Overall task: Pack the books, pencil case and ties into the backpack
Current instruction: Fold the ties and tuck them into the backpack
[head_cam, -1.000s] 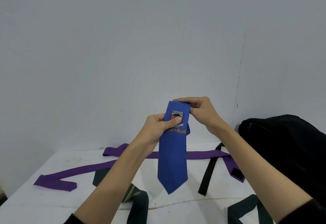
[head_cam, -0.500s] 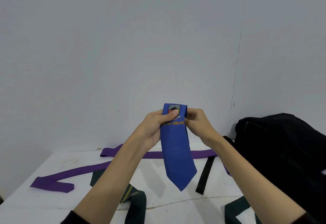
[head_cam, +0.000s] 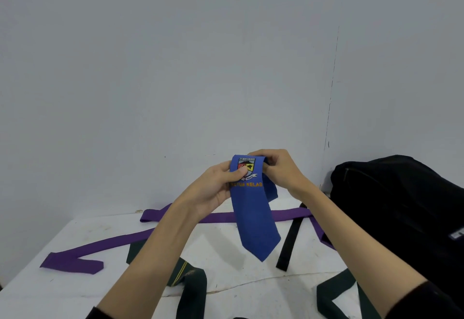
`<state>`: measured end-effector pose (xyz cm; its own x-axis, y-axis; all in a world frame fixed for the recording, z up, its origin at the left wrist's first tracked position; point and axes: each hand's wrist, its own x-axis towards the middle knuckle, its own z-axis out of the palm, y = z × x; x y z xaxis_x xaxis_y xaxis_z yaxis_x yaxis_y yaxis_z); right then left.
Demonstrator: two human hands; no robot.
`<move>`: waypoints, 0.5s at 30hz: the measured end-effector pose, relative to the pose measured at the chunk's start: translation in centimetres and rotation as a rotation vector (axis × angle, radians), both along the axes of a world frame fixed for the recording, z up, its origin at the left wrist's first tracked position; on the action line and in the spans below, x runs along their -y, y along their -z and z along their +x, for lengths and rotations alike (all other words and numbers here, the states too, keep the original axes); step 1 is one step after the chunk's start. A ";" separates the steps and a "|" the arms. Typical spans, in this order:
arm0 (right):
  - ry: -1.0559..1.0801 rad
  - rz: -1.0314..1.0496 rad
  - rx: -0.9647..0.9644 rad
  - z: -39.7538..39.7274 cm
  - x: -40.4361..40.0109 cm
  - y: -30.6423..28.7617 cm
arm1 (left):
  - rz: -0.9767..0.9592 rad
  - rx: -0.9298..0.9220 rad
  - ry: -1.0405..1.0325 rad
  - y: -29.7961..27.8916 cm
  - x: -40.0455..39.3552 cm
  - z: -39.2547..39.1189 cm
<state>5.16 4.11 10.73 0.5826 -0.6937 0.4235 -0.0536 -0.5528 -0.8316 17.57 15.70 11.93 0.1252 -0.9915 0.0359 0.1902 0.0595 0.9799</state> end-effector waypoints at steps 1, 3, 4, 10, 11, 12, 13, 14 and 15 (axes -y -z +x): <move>-0.012 0.045 0.030 0.1 -0.3 0.3 | -0.037 0.012 -0.029 0.0 0.2 0.0; -0.025 0.144 0.104 0.3 -1.0 0.9 | -0.092 0.060 -0.104 0.0 0.3 -0.1; -0.029 0.191 0.131 0.4 -1.2 1.1 | -0.109 0.093 -0.146 0.1 0.4 -0.2; -0.097 0.348 0.182 0.5 -2.2 1.8 | -0.145 0.084 -0.251 0.4 0.8 -0.1; -0.115 0.364 0.189 0.4 -2.2 1.9 | -0.148 0.061 -0.243 0.4 0.8 -0.1; -0.136 0.382 0.191 0.3 -2.2 2.0 | -0.155 0.031 -0.237 0.4 1.0 -0.1; -0.157 0.407 0.189 0.3 -2.4 2.1 | -0.166 -0.009 -0.234 0.4 1.1 -0.2; -0.176 0.440 0.193 0.3 -2.5 2.2 | -0.175 -0.053 -0.240 0.4 1.3 -0.3; -0.200 0.487 0.207 0.3 -2.6 2.4 | -0.181 -0.095 -0.255 0.3 1.4 -0.4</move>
